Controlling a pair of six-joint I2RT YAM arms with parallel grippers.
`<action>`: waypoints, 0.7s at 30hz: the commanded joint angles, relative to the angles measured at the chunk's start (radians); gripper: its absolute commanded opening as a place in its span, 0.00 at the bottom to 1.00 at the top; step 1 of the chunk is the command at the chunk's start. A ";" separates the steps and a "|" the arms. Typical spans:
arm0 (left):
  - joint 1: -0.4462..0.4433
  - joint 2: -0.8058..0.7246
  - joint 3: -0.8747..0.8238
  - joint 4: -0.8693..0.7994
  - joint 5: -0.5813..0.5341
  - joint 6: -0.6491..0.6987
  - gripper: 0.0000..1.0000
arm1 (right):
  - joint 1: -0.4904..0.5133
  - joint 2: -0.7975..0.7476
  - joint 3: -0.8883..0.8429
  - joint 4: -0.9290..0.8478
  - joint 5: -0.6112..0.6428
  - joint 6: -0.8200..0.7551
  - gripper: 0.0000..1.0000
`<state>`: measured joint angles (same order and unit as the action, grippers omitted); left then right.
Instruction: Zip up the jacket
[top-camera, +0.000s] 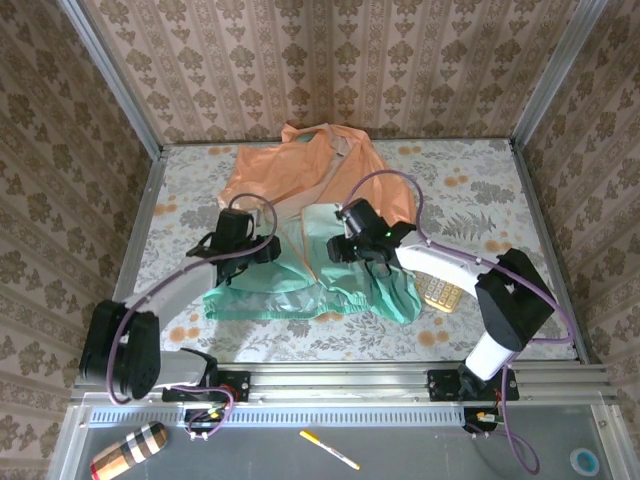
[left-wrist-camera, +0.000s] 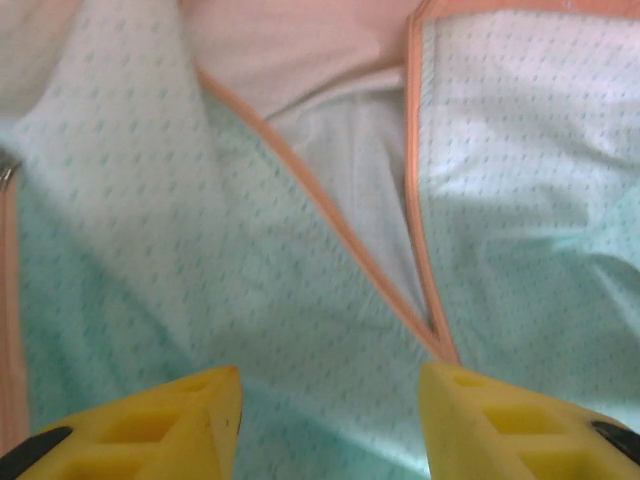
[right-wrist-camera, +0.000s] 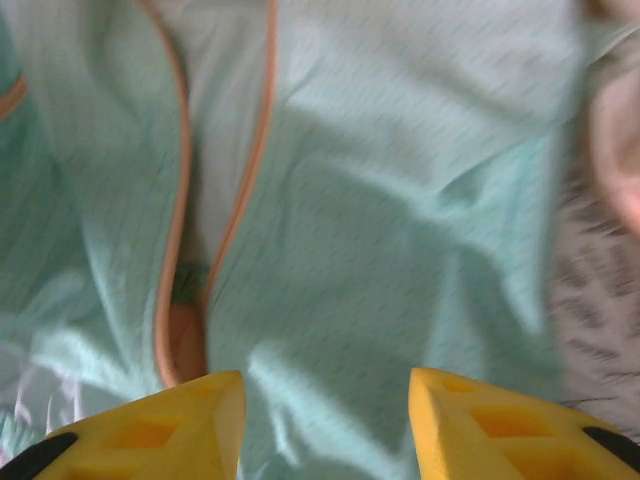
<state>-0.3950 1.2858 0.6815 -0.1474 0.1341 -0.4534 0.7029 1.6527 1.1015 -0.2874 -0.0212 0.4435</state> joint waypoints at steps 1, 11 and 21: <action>0.013 -0.059 -0.078 -0.040 -0.004 -0.044 0.51 | 0.047 0.033 -0.018 0.033 -0.060 0.097 0.46; 0.039 -0.151 -0.175 -0.053 0.016 -0.096 0.51 | 0.147 0.183 0.108 0.018 -0.115 0.127 0.49; 0.045 -0.170 -0.179 -0.053 0.033 -0.092 0.51 | 0.161 0.270 0.173 0.015 -0.106 0.109 0.52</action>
<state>-0.3573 1.1366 0.5148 -0.1951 0.1505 -0.5316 0.8581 1.8889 1.2369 -0.2584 -0.1249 0.5537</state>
